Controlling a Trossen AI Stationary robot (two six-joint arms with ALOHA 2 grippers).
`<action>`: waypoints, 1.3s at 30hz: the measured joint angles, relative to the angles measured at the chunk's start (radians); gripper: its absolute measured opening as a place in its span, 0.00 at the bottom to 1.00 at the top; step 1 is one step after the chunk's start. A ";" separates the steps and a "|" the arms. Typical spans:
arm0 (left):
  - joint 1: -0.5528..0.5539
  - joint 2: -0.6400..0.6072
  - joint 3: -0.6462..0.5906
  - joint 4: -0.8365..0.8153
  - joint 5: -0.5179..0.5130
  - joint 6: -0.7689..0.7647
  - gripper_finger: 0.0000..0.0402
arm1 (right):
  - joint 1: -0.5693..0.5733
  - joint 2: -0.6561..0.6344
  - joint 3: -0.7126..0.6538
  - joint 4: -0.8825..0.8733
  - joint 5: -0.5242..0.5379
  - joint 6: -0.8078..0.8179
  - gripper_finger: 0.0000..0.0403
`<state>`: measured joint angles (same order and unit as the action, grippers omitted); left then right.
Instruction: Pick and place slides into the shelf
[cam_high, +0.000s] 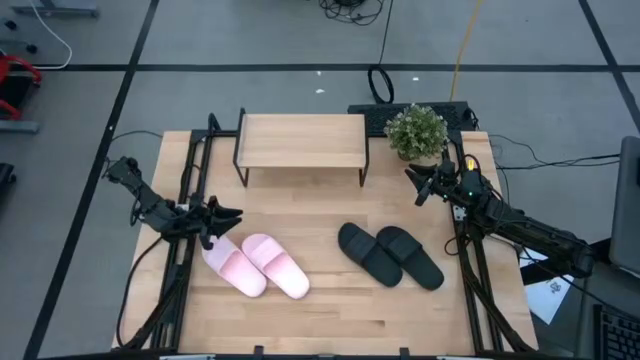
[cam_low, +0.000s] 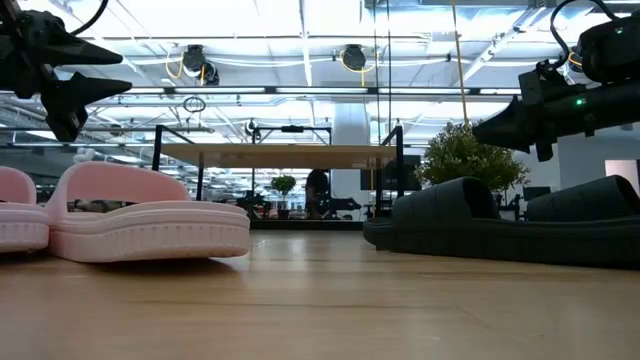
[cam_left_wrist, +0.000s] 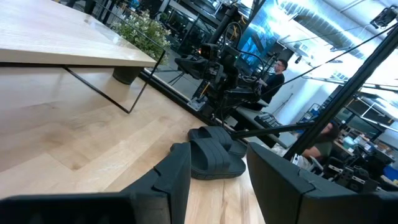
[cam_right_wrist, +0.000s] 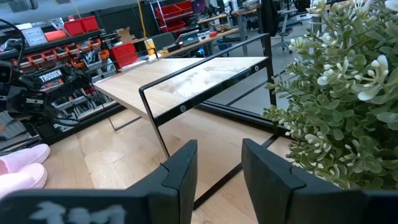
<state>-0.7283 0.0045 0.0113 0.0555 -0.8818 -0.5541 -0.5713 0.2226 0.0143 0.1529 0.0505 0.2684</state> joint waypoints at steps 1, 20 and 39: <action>0.000 0.000 0.000 0.000 0.000 0.000 0.38 | 0.000 0.000 0.000 0.000 0.000 0.000 0.29; 0.000 0.000 0.000 0.000 -0.030 0.031 0.38 | 0.005 0.000 0.000 0.063 -0.003 0.176 0.29; 0.000 0.000 0.000 0.498 -0.049 0.150 0.38 | 0.018 0.000 0.011 1.011 -0.123 0.593 0.29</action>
<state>-0.7280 0.0047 0.0113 0.5535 -0.9312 -0.4039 -0.5531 0.2227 0.0257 1.1644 -0.0725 0.8610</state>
